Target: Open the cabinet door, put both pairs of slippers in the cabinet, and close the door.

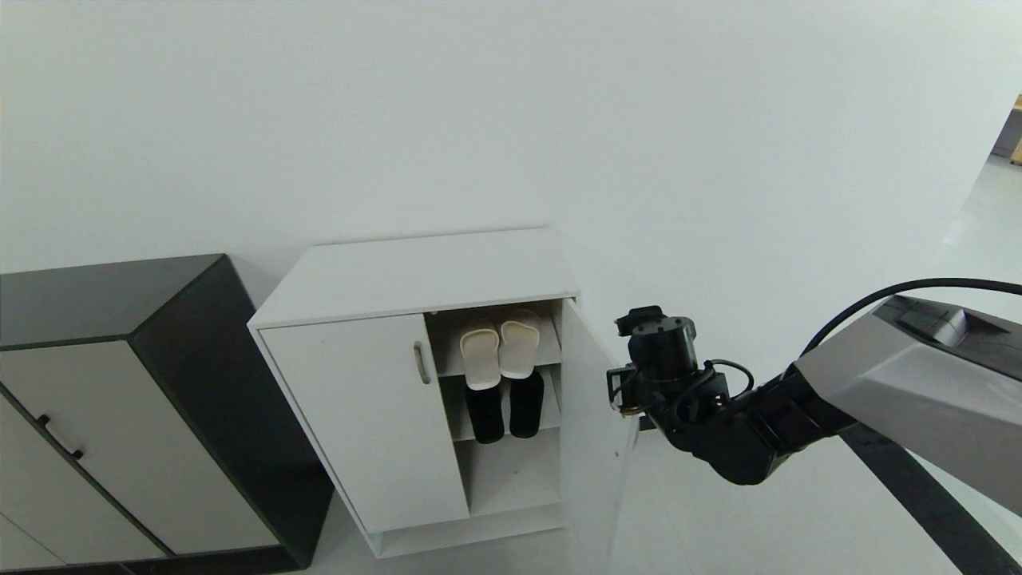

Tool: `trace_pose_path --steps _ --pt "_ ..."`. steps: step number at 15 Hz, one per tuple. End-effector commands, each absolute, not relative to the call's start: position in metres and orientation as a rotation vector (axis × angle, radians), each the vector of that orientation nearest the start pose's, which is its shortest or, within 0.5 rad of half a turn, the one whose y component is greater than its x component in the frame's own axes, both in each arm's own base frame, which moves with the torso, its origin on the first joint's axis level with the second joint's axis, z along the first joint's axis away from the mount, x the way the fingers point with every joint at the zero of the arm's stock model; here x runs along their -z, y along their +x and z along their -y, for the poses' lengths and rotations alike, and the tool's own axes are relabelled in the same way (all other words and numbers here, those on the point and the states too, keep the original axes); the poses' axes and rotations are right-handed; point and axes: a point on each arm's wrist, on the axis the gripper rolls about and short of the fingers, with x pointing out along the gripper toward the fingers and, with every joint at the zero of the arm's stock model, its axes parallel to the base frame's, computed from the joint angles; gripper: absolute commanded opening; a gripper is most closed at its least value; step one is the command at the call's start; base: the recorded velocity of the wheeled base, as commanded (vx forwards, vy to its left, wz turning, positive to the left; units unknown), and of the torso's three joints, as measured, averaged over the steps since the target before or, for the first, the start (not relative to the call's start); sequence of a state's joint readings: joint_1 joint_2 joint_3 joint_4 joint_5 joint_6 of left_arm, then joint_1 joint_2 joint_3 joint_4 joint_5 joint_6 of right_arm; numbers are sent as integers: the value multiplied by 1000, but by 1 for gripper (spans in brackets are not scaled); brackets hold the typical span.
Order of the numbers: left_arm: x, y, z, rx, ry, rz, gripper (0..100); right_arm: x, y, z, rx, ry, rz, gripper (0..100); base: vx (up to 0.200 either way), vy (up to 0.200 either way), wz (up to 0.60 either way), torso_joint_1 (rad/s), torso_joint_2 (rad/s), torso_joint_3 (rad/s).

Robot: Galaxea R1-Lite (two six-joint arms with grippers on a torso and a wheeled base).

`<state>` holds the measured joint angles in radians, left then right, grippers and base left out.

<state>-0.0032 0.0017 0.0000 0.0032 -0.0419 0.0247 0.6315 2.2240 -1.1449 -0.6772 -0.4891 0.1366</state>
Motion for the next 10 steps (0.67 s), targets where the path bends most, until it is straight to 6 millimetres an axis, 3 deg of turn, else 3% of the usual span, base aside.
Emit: trace_pose_path --steps 1,4,7,10 --pt "-75 -23 1 46 24 -4 0 -94 313 -266 -180 -82 -308 0 0 0 0 0 0 0" --pt "-75 -23 1 45 24 -4 0 -100 306 -266 -177 -81 -274 0 0 0 0 0 0 0" --pt "-75 -23 1 46 24 -4 0 -100 291 -257 -332 -86 -300 0 0 0 0 0 0 0" --pt "-75 -23 1 45 24 -4 0 -98 287 -255 -350 -109 -294 0 0 0 0 0 0 0"
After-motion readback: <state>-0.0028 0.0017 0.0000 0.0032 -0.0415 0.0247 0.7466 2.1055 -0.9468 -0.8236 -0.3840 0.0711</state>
